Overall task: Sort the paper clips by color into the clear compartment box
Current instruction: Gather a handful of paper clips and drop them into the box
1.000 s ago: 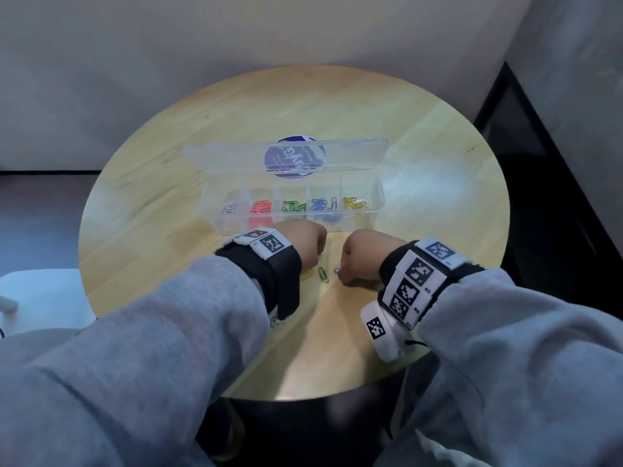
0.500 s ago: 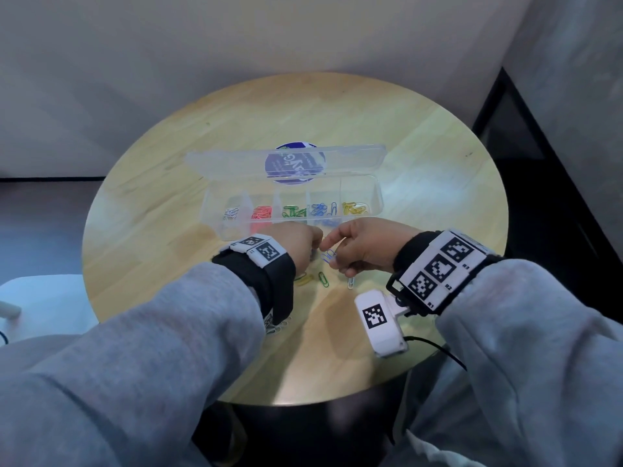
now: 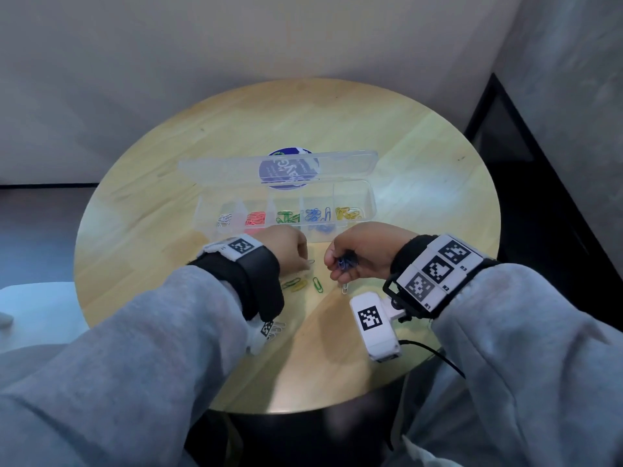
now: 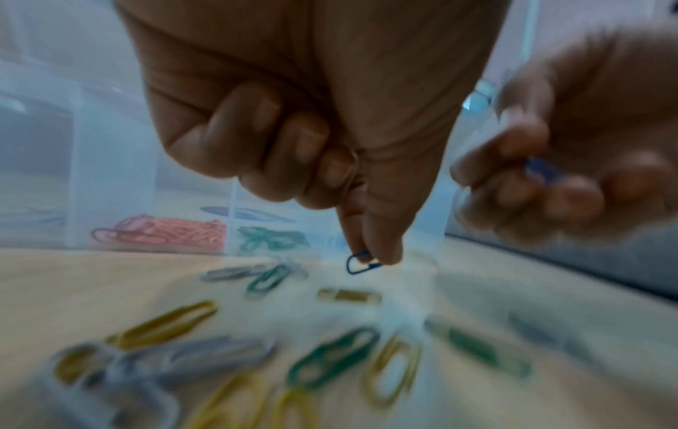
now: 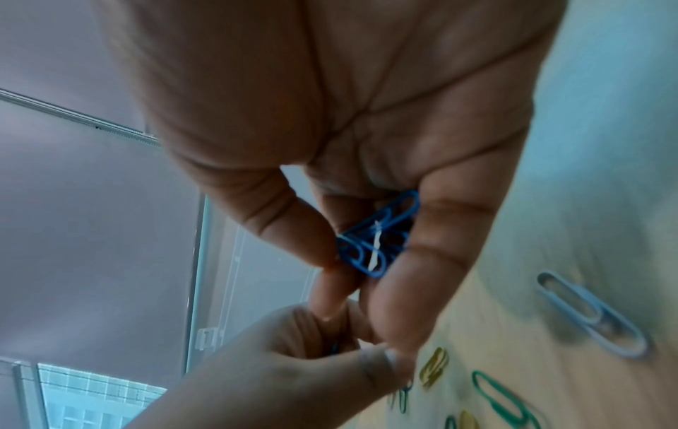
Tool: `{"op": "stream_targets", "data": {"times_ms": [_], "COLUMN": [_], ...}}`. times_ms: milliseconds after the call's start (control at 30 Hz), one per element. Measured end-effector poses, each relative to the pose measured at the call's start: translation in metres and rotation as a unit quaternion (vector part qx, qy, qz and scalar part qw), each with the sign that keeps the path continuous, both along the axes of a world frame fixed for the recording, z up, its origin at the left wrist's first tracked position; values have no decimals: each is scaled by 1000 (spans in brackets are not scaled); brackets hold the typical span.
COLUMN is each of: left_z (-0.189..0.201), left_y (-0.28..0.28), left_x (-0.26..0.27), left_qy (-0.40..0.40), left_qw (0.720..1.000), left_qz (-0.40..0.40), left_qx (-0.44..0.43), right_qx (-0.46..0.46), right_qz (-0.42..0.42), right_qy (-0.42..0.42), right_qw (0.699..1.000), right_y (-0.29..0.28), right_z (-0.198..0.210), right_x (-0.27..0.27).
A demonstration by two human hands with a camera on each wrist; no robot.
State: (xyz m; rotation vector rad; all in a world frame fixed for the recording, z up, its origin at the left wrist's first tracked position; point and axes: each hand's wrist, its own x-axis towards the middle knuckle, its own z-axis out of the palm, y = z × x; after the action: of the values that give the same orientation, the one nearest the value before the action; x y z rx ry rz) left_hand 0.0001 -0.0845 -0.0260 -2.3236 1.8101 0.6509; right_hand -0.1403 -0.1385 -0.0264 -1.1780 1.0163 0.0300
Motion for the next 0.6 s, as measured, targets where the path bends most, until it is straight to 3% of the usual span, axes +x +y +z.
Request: {"op": "stream_targets", "data": {"times_ms": [167, 267, 333, 467, 600], "left_z": [14, 24, 30, 36, 33], "left_y": [5, 11, 17, 34, 49], "left_x": [13, 22, 30, 49, 66], "left_qy": [144, 315, 387, 454, 477], "left_qw": [986, 927, 881, 822, 791], "left_qz": [81, 202, 268, 337, 372], "left_qx": [-12, -22, -45, -72, -92], "right_qx": [9, -14, -43, -97, -150], "right_qz": [-1, -5, 2, 40, 101], "right_qy": [-19, -19, -11, 25, 66], "right_qw": [1000, 1000, 999, 994, 981], "right_y": [1, 3, 4, 8, 14], "right_z": [5, 7, 7, 9, 7], "right_x": [5, 10, 13, 19, 27]}}
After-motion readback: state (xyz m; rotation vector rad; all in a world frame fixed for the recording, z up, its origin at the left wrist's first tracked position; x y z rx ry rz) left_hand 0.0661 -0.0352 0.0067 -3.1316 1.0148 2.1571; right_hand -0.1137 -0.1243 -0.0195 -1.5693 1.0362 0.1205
